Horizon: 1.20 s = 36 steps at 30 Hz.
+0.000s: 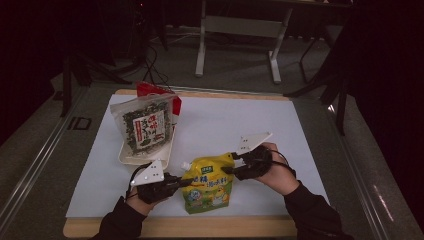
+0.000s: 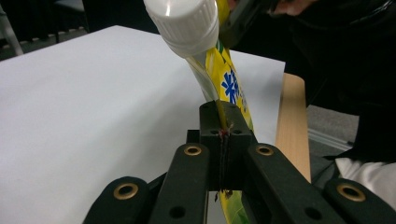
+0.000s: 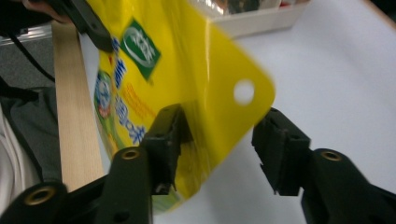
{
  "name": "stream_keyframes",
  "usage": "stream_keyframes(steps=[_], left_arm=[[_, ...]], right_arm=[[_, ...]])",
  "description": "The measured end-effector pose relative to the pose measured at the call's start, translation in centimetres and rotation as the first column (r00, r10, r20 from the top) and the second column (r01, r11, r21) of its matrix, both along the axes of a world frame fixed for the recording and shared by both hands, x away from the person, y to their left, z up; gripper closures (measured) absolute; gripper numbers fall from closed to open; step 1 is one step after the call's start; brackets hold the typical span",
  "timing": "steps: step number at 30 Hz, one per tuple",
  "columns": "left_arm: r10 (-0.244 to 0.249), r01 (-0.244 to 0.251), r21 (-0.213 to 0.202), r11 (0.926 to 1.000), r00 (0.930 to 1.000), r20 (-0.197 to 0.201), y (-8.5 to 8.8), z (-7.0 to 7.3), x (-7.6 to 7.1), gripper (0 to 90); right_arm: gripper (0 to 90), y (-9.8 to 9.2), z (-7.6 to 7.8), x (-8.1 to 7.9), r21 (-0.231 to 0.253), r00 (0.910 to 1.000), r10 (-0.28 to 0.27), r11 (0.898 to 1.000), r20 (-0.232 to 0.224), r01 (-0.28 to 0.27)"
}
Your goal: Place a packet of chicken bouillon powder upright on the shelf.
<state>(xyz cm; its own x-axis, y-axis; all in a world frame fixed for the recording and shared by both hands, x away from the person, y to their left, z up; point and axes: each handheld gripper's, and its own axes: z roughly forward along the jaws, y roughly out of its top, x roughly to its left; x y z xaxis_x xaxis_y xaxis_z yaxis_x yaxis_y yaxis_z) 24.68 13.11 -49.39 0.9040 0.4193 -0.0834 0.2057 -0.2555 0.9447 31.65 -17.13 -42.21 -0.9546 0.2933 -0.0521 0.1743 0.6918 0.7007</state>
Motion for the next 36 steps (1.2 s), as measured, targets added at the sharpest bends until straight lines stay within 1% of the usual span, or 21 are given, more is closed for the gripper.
stream_keyframes(steps=[2,4,5,7,8,10,11,13,14,15,17,20,22,23,25,28,30,31,32,33,36], left_arm=[[-0.002,0.002,-0.004,1.0000,1.0000,-0.002,0.0,0.0,0.0,90.0],[-0.007,0.007,-0.007,1.0000,1.0000,-0.006,0.0,0.0,0.0,90.0],[-0.011,0.011,-0.007,0.9999,0.9999,-0.002,0.0,0.0,0.0,90.0],[-0.017,0.017,-0.006,0.9998,0.9998,-0.001,-0.1,0.1,0.0,90.0],[-0.018,0.018,-0.005,0.9998,0.9998,0.004,-0.1,0.1,-0.1,90.0],[-0.027,0.027,-0.002,0.9996,0.9996,0.007,-0.2,0.2,-0.2,90.0],[-0.026,0.026,0.000,0.9997,0.9996,0.013,-0.2,0.3,-0.3,90.0],[-0.030,0.031,-0.003,0.9995,0.9995,0.012,-0.2,0.3,-0.3,90.0],[-0.033,0.033,-0.008,0.9994,0.9994,0.009,-0.1,0.3,-0.4,90.0],[-0.036,0.036,-0.005,0.9993,0.9993,0.008,-0.2,0.3,-0.4,90.0],[-0.039,0.039,-0.005,0.9992,0.9992,0.012,-0.2,0.4,-0.5,90.0],[-0.041,0.041,-0.009,0.9991,0.9989,0.021,-0.1,0.6,-0.6,90.0],[-0.048,0.048,-0.015,0.9987,0.9986,0.022,0.0,0.9,-0.7,90.0],[-0.048,0.048,-0.015,0.9987,0.9984,0.032,0.0,0.9,-0.7,90.0],[-0.046,0.047,-0.030,0.9984,0.9987,0.024,0.1,1.0,-0.7,89.4],[-0.036,0.036,-0.025,0.9990,0.9989,0.032,0.1,1.0,-0.8,80.5],[-0.013,0.013,-0.020,0.9997,0.9996,0.024,0.2,0.9,-0.8,62.8],[0.003,-0.002,-0.027,0.9996,0.9995,0.030,0.3,0.9,-0.9,58.5],[0.022,-0.021,-0.036,0.9991,0.9993,0.030,0.3,0.8,-0.9,50.2],[0.037,-0.036,-0.039,0.9986,0.9990,0.024,0.4,0.7,-0.9,41.7],[0.048,-0.048,-0.052,0.9975,0.9989,0.001,0.7,0.6,-0.8,26.2]], right_arm=[[52.7,-0.2,-0.5,0.2,-0.001,0.9996,0.003,1.000,-0.029,-0.003],[59.7,-0.3,-0.6,0.2,0.010,0.9988,0.016,1.000,-0.046,-0.015],[60.0,-0.3,-0.6,0.2,0.016,0.9983,0.029,0.999,-0.051,-0.028],[66.4,-0.3,-0.3,0.0,0.022,0.9977,0.045,0.999,-0.051,-0.044],[66.7,-0.3,-0.1,0.0,0.029,0.9967,0.059,0.998,-0.056,-0.058],[74.8,-0.2,0.3,-0.2,0.034,0.9954,0.077,0.997,-0.057,-0.075],[74.5,-0.1,0.4,-0.2,0.032,0.9935,0.094,0.995,-0.064,-0.092],[79.8,0.0,0.5,-0.4,0.012,0.9917,0.109,0.994,-0.069,-0.108],[80.4,0.1,0.5,-0.4,0.007,0.9902,0.118,0.993,-0.074,-0.118],[85.3,0.1,0.6,-0.5,0.007,0.9876,0.132,0.991,-0.086,-0.131],[89.0,0.1,0.7,-0.8,-0.008,0.9830,0.158,0.987,-0.092,-0.160],[89.9,0.1,1.1,-1.1,-0.019,0.9819,0.168,0.985,-0.088,-0.170],[90.0,0.0,1.4,-1.3,-0.005,0.9810,0.172,0.985,-0.089,-0.173],[90.0,0.0,1.6,-1.4,-0.002,0.9810,0.175,0.984,-0.084,-0.176],[90.0,0.0,2.0,-1.6,0.008,0.9808,0.181,0.984,-0.073,-0.180],[90.0,0.0,2.7,-1.8,0.008,0.9820,0.183,0.983,-0.047,-0.183],[90.0,-0.1,3.2,-1.8,0.014,0.9839,0.177,0.984,-0.020,-0.177],[90.0,-0.2,3.5,-1.7,0.020,0.9853,0.170,0.985,-0.015,-0.170],[90.0,-0.2,3.8,-1.6,0.024,0.9852,0.171,0.985,-0.011,-0.171],[90.0,-0.3,4.1,-1.5,0.030,0.9877,0.156,0.987,0.004,-0.156],[90.0,-0.4,5.1,-0.9,0.046,0.9908,0.133,0.990,0.024,-0.134]])
